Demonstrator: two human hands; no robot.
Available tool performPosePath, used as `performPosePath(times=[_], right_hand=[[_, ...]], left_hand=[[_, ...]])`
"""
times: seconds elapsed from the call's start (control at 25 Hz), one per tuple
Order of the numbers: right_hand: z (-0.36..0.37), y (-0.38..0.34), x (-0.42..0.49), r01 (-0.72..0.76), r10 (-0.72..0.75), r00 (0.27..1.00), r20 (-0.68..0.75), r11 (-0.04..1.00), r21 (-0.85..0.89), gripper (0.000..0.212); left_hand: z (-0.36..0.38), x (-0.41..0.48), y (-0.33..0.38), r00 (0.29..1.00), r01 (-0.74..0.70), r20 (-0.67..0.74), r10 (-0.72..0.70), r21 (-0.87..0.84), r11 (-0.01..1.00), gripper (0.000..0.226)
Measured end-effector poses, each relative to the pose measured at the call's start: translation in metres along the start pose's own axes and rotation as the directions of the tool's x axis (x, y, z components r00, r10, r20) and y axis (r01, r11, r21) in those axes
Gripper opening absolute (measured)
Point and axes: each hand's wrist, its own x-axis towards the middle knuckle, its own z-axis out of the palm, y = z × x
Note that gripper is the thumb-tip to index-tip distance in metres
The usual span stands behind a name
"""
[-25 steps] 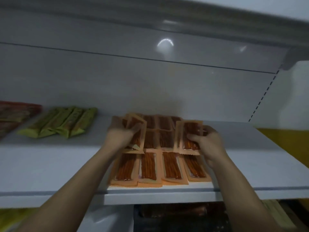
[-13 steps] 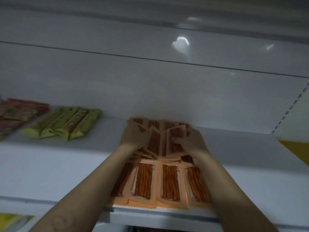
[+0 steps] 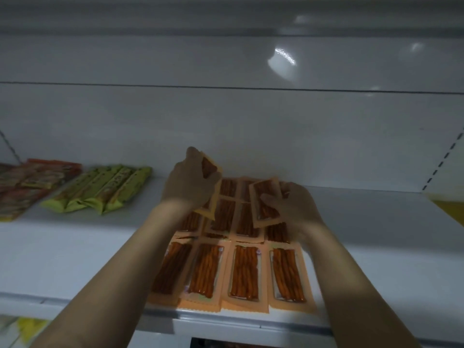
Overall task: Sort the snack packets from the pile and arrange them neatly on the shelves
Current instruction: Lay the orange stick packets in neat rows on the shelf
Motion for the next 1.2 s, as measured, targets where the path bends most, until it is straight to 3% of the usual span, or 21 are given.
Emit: performPosePath(times=[0.12,0.28,0.4,0.48,0.6,0.72,0.88,1.08,1.2], right_hand=[[-0.025,0.008,-0.002,-0.021,0.02,1.0,-0.015,0.996,-0.085,0.023],[-0.018,0.033,-0.013,-0.116,0.117,0.99,-0.079,0.993,0.017,0.034],[-0.015,0.037,-0.015,-0.086,0.071,0.995,-0.069,0.964,-0.251,0.047],[-0.018,0.033,-0.018,-0.039,0.026,0.999,-0.035,0.893,-0.448,0.044],[-0.019,0.032,-0.024,-0.021,0.014,1.0,-0.016,0.815,-0.58,0.044],[-0.019,0.024,-0.029,-0.001,-0.042,0.997,-0.07,0.854,-0.521,0.038],[-0.009,0.002,-0.046,0.154,-0.214,0.975,-0.055,0.837,-0.524,0.026],[0.032,-0.027,-0.102,0.389,-0.365,0.918,0.156,0.751,-0.533,0.024],[0.06,-0.034,-0.133,0.413,-0.375,0.906,0.195,0.686,-0.599,0.03]], left_hand=[[0.012,-0.007,-0.001,0.991,0.094,0.105,-0.086,-0.077,0.993,0.024],[0.03,-0.017,-0.004,0.982,0.085,0.174,-0.076,-0.046,0.995,0.028],[0.036,-0.021,-0.008,0.989,0.099,0.124,-0.085,-0.113,0.989,0.04],[0.035,-0.026,-0.01,0.99,0.126,0.088,-0.113,-0.158,0.979,0.037],[0.03,-0.038,-0.016,0.993,0.113,0.043,-0.107,-0.213,0.97,0.024],[0.017,-0.053,-0.027,0.987,0.158,0.051,-0.15,-0.236,0.959,0.031],[-0.008,-0.071,-0.042,0.951,0.288,0.205,-0.231,-0.312,0.906,0.058],[-0.03,-0.086,-0.071,0.935,0.185,0.346,-0.08,-0.282,0.942,0.048],[-0.034,-0.087,-0.091,0.9,-0.008,0.431,0.058,-0.117,0.993,0.042]])
